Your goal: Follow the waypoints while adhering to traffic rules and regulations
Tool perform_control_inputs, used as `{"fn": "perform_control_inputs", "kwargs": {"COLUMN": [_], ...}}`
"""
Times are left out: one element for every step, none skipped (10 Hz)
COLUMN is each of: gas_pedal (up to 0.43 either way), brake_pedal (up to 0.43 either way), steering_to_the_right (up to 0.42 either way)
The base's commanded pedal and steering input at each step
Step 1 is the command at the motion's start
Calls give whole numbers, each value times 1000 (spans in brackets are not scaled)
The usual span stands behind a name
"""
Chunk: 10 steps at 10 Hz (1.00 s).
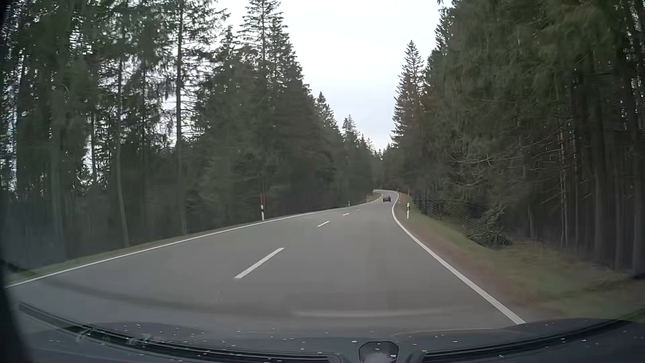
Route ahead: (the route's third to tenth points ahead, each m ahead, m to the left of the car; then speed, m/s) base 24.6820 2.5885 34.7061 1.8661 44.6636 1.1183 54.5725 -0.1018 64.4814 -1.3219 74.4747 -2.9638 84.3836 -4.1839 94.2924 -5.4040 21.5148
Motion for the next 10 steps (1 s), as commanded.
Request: {"fn": "perform_control_inputs", "kwargs": {"gas_pedal": [59, 59, 59, 59, 59, 59, 59, 59, 59, 59], "brake_pedal": [0, 0, 0, 0, 0, 0, 0, 0, 0, 0], "steering_to_the_right": [16, 16, 16, 16, 16, 16, 16, 16, 15, 13]}}
